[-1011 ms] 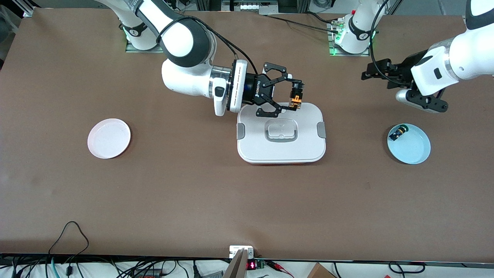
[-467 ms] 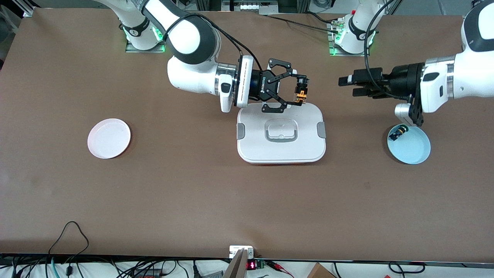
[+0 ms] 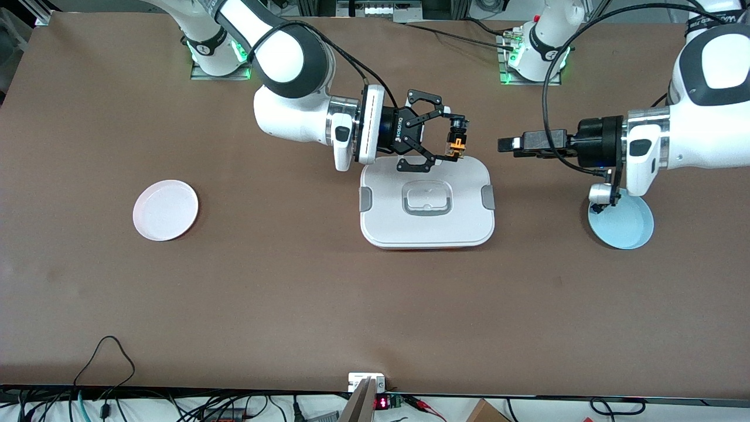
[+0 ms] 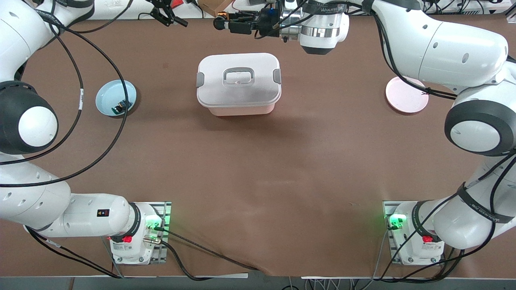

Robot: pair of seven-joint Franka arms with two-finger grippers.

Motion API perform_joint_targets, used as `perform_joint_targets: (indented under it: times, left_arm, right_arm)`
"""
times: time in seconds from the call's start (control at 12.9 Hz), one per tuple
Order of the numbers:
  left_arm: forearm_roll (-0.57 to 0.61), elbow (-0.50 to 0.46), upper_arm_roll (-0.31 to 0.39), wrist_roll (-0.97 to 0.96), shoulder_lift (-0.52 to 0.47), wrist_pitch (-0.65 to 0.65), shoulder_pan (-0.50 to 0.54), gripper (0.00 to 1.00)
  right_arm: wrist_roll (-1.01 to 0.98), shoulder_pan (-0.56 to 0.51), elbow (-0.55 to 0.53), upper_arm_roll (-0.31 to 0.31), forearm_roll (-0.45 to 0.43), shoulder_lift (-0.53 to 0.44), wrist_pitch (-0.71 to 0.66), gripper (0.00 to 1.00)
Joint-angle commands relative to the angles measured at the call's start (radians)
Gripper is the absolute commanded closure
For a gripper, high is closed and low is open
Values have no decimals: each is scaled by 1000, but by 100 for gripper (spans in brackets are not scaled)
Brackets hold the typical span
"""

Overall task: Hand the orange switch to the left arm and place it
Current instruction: 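Reach the left gripper toward the switch held by the right gripper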

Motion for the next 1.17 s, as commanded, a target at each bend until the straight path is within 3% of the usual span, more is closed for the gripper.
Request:
perform_joint_targets:
  times: [0.0, 0.16, 0.47, 0.93, 1.09]
  left_arm:
    - [-64, -83, -1, -24, -18, 72, -56, 0]
    - [-130, -131, -3, -25, -23, 89, -70, 1]
    - [-205, -132, -3, -26, -23, 87, -70, 14]
    - [-253, -134, -20, 17, -17, 90, -73, 17]
    - [-261, -135, -20, 51, -12, 90, -67, 33]
  right_arm:
    - [-58, 13, 35, -3, 17, 18, 17, 100]
    - [-92, 12, 35, -4, 17, 21, 18, 100]
    - [-109, 13, 35, -6, 17, 21, 20, 100]
    - [-107, 12, 35, -6, 17, 21, 22, 100]
    - [-107, 12, 35, -6, 17, 21, 22, 100]
